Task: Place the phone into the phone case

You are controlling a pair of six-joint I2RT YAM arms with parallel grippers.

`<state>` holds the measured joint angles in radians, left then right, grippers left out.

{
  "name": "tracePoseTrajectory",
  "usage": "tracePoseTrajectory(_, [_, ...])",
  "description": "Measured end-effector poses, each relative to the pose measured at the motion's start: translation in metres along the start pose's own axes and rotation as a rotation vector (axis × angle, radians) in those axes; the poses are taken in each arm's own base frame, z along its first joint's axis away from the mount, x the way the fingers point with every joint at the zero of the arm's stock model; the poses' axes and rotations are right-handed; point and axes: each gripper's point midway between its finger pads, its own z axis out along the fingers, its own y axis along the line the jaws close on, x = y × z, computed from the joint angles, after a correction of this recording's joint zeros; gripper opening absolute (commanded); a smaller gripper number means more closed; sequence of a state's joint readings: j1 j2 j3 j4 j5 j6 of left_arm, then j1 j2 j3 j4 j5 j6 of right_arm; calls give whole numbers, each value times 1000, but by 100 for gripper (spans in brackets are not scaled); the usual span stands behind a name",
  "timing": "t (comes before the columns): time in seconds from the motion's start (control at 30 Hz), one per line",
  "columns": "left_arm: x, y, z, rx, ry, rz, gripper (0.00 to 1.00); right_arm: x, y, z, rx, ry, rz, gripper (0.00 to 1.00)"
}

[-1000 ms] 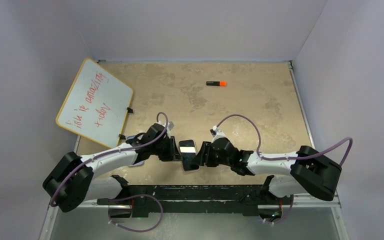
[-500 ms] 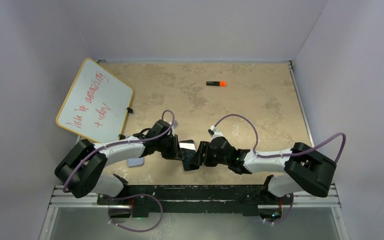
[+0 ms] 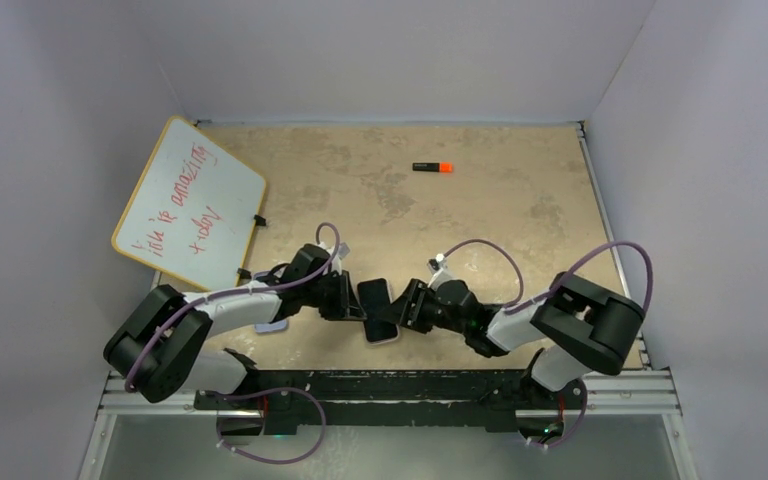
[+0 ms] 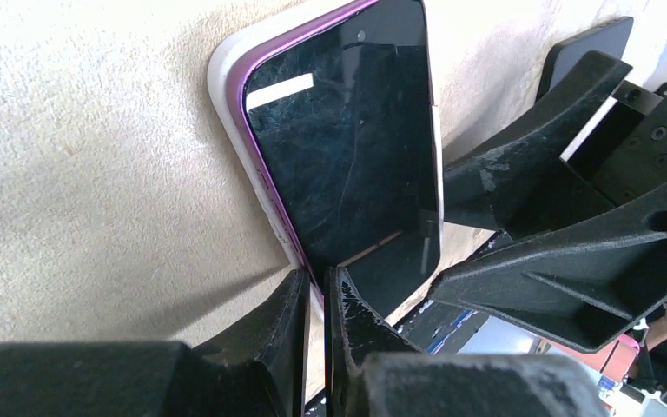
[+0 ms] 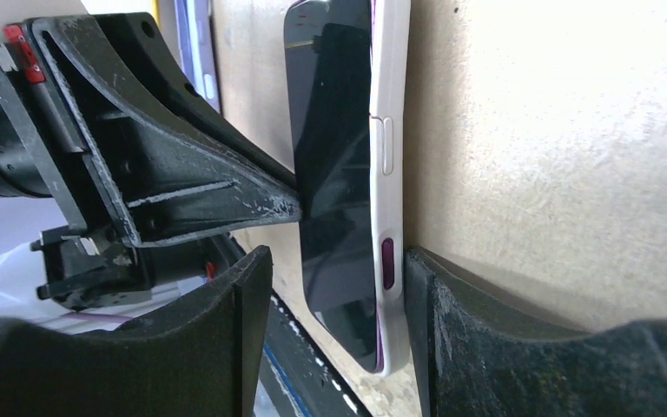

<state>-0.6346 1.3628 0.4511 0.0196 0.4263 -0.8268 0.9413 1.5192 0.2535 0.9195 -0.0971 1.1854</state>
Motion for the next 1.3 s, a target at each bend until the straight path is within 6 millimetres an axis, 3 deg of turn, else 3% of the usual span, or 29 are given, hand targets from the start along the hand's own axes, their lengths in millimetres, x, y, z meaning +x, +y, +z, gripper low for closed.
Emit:
tracePoseTrajectory(0.17, [1,0,-1,27,-12,7,2,1,4,6,-47,-4,43,56])
tracePoseTrajectory(0.3, [1,-1,0,40,-18,14,3,4,4,9,-60,9,62,45])
tracePoseTrajectory(0.5, [3,-4,-1,81,-29,16,9,14,-2,9,-51,48,87,7])
tracePoseTrajectory(0.57, [5,-4,-4,76,-27,15,20,15,5,7,-82,59,91,0])
tracePoseTrajectory(0.63, [11,-9,-12,94,-3,23,43,17,6,4,-92,76,102,0])
tracePoseTrajectory(0.77, [0,-39,-44,197,-34,56,71,2,15,-6,-127,54,119,0])
tracePoseTrajectory(0.9, [-35,-96,-99,341,-197,169,77,-24,50,-25,-230,-10,69,0])
tracePoseTrajectory(1.03, [-47,-136,-142,464,-311,242,85,-37,90,-48,-333,-26,-6,0])
tracePoseTrajectory(1.23, [-42,-165,-177,588,-372,289,86,-56,170,-97,-533,-74,-164,0])
tracePoseTrajectory(1.3, [-42,-173,-185,618,-378,313,86,-57,187,-108,-595,-78,-192,0])
